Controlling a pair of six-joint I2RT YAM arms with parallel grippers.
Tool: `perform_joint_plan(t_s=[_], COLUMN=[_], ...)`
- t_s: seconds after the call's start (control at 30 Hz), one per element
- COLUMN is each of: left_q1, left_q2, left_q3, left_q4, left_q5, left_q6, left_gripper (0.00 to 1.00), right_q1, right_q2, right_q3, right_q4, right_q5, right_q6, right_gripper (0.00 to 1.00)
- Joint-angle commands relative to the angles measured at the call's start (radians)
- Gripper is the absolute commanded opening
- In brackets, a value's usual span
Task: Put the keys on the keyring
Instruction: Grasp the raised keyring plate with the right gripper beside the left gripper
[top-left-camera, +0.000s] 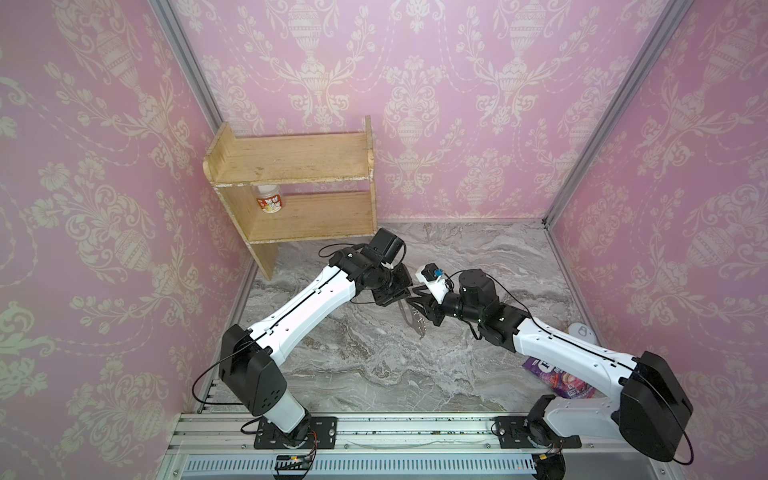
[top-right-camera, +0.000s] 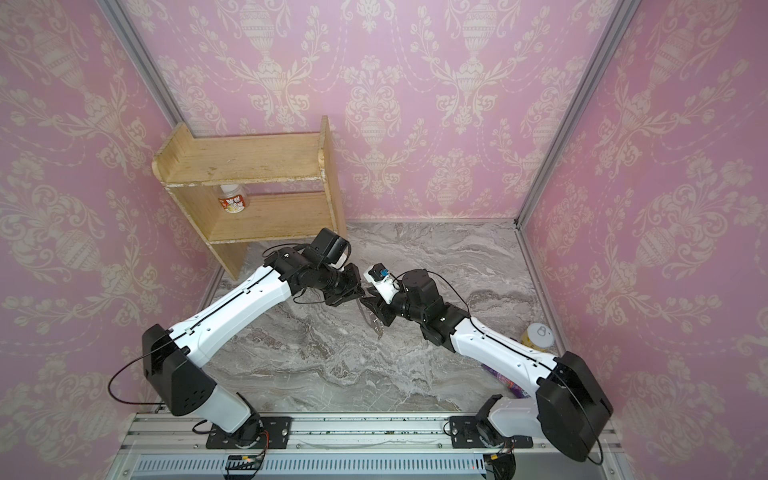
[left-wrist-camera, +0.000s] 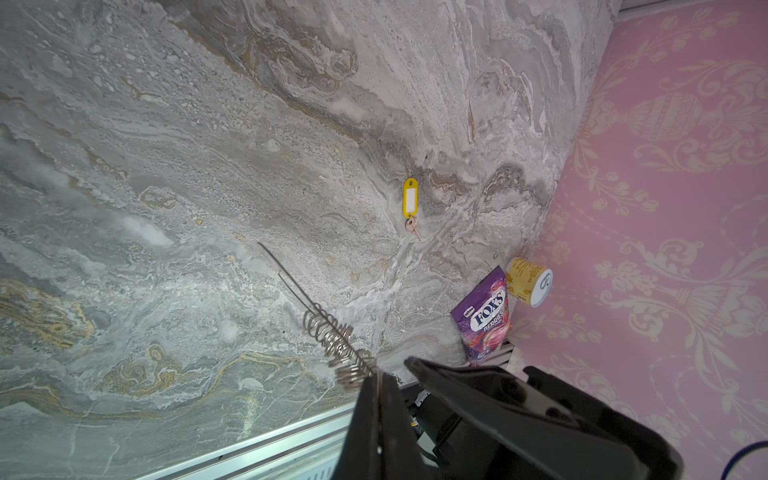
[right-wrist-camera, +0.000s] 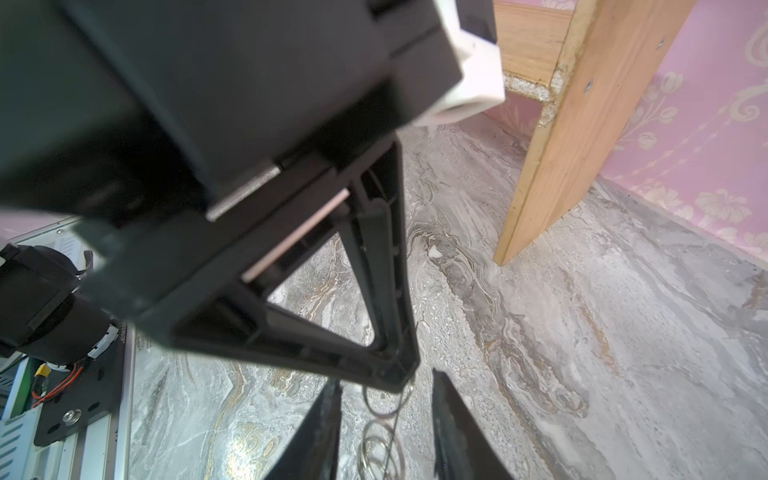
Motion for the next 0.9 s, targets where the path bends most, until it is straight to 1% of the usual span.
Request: perform_joint_plan(t_s=[0.0,0.1,0.2,0.53,0.77,0.8,0.87], left_q1=[-0.008,-0.007,-0.006,-0.012,-0.010,-0.011,-0.011], left_q2=[-0.044,-0.047,-0.046,-0.057,-0.075,-0.077,-0.079], left_q3=[-0.016,-0.016,-0.017,-0.028,-0.053,-0.058,-0.066], left_q4=[0.018,0.023,0.026,0.043,0.050,0.053,0.065], left_q5=[0.014,0.016,0.022,0.040,0.037,0.036,0.039], left_q6=[-0.024,-0.028,-0.031,-0.038,-0.041,-0.041,-0.045], left_gripper=[0.00,0.00,0.00,0.00,0.00,0.02,0.10], right_q1=[0.006,0.005,0.005,0.006,0.006,0.006,0.006], right_q2=[0.007,0.010,0.008,0.031,0.009,0.004,-0.001], right_q3=[0.018,0.015,0.006,0.036,0.045,0.050,0.058], right_q4=[-0.029,-0.039,-0.029,-0.038,-0.067,-0.074,-0.094], right_q5=[-0.012,-0.017,0.002,0.007,-0.005,-0.007,-0.014], right_q6=[-0.006,-0.008,-0.006,-0.009,-0.014,-0.015,-0.019], right_gripper=[0.36,0.35,0.33,0.15,0.04,0.02,0.01])
